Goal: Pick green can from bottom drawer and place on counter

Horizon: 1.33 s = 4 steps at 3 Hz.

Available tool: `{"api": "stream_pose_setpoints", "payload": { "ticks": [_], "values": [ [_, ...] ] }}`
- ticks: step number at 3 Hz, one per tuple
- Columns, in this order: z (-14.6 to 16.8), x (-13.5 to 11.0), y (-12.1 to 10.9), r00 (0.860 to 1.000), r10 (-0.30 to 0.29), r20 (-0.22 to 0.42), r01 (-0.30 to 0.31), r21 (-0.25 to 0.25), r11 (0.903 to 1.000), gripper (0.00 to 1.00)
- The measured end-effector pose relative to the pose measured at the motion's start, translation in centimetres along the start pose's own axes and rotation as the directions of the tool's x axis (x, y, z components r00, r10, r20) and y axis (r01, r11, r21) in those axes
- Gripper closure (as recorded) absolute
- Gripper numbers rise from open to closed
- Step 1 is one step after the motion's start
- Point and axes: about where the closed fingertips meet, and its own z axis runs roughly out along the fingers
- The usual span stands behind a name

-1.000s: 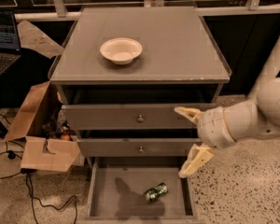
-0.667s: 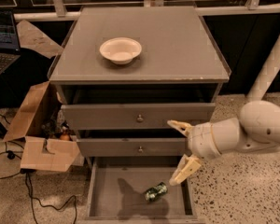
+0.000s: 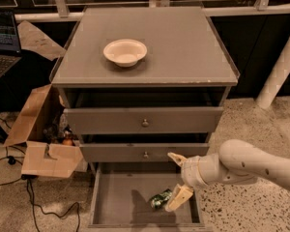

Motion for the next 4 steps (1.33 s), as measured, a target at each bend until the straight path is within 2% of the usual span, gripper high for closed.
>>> {"api": "stream_pose_setpoints", "payload": {
  "ticks": [1, 2, 3, 4],
  "values": [
    [4.2, 4.2, 0.9, 0.997, 0.047, -0.059, -0.048, -0.018, 0.9987, 0.00],
    [7.0, 7.0, 1.1, 0.991, 0.081, -0.110, -0.085, -0.031, 0.9959, 0.00],
    [7.3, 7.1, 1.2, 0.990, 0.082, -0.111, -0.085, -0.026, 0.9961, 0.00],
    [7.4, 6.2, 2.0, 0.993, 0.065, -0.096, -0.064, 0.019, 0.9978, 0.00]
  ]
}}
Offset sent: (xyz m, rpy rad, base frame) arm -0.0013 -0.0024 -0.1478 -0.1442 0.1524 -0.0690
